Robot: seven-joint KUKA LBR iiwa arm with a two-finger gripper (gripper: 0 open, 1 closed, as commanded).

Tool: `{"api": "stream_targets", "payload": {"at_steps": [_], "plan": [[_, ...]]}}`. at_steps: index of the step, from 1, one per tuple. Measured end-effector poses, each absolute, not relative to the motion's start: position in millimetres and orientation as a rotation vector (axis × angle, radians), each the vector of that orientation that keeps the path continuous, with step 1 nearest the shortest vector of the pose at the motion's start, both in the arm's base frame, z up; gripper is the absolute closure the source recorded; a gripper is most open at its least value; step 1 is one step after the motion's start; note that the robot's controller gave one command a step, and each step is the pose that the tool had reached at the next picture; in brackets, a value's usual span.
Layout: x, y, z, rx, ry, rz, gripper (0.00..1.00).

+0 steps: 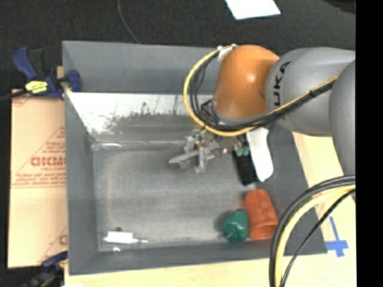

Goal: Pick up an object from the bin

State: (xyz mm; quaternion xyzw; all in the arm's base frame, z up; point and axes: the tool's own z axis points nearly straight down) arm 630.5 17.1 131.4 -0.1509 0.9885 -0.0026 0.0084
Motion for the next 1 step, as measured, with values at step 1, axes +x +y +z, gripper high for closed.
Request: {"api": "stream_targets", "payload": {"at_steps": [1], "plan": [[631.3,16.6,154.9,-0.468,3.087,-0.009,1.00]]}}
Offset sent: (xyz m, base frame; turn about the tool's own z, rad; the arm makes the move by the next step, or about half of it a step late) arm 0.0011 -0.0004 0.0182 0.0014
